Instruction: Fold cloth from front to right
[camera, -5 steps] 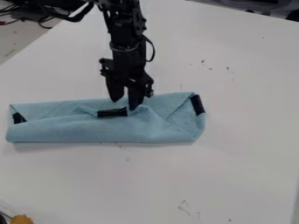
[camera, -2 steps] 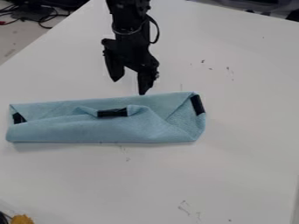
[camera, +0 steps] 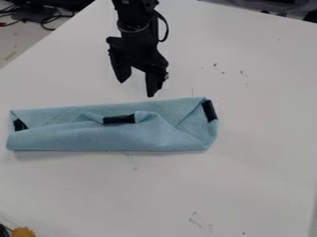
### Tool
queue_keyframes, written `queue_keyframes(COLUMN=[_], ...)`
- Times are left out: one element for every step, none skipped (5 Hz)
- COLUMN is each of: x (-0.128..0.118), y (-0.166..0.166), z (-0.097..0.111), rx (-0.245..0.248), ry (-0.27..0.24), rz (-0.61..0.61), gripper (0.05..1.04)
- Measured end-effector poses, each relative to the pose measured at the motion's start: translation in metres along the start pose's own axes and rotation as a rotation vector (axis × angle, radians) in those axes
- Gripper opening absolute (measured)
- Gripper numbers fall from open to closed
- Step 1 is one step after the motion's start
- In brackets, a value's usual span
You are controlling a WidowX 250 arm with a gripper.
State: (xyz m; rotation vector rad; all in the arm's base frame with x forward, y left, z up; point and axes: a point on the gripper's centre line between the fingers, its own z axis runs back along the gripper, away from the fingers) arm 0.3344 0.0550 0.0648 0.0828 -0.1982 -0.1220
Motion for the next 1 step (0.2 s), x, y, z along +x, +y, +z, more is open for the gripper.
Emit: queue_keyframes(x=[0.0000], y=[0.0000], z=[0.0000], rx=[0.000], ry=[0.000], rz=[0.000], gripper=[1.001])
